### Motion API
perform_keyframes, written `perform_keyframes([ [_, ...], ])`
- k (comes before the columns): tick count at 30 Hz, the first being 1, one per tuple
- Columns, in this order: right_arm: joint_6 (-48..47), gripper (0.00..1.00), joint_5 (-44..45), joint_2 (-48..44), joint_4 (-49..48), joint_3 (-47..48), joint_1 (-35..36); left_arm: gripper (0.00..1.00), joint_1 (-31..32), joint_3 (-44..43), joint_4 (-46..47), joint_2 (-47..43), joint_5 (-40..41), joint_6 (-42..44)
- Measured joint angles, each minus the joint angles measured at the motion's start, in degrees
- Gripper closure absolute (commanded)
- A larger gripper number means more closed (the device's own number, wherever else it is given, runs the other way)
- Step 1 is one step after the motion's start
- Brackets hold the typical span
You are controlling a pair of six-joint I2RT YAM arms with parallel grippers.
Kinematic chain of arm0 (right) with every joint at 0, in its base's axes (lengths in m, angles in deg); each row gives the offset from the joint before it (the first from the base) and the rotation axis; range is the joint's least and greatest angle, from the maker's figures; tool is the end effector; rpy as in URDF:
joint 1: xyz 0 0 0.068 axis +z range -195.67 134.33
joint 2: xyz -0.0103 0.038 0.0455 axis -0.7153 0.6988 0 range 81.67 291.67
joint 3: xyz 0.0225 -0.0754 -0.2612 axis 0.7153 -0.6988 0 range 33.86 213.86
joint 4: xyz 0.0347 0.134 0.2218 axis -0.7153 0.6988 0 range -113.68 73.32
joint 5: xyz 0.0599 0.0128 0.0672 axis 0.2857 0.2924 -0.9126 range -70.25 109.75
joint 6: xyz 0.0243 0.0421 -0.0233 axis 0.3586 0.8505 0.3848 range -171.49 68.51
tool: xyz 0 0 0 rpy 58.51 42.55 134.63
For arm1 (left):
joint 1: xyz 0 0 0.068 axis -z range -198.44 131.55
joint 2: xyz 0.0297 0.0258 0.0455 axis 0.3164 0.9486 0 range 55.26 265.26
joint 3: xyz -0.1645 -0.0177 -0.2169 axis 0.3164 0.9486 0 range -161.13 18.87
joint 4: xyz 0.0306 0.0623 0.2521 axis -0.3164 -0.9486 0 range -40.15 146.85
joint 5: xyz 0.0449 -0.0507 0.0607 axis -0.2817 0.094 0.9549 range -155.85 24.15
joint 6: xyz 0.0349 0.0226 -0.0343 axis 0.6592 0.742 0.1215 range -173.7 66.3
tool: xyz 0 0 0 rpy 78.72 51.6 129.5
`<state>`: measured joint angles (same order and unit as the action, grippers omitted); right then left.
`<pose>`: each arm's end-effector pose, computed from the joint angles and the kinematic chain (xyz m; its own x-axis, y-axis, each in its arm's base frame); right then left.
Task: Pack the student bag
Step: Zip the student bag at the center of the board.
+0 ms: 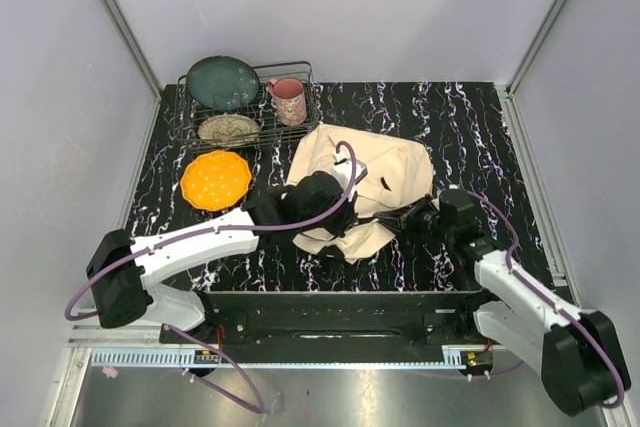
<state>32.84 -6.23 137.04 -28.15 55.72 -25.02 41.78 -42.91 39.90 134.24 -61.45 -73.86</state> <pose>0.1816 0.0852 0.1940 -0.7168 0.6859 0.1252 0.3854 0.2401 0.8910 0.1573 -0.2696 0.2960 -0.5491 0.2678 -0.7917 0.6867 0.6845 -0.2447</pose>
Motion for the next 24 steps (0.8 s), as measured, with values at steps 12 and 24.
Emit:
perform_keyframes([
  [12, 2.12, 1.00, 10.23, -18.80, 9.11, -5.95, -0.15, 1.00, 0.13, 8.46, -0.48, -7.43, 3.82, -2.82],
  [24, 2.40, 1.00, 10.05, -20.57, 11.58, -6.14, -2.27, 1.00, -0.09, 12.68, -3.13, -14.84, 8.22, -5.57],
])
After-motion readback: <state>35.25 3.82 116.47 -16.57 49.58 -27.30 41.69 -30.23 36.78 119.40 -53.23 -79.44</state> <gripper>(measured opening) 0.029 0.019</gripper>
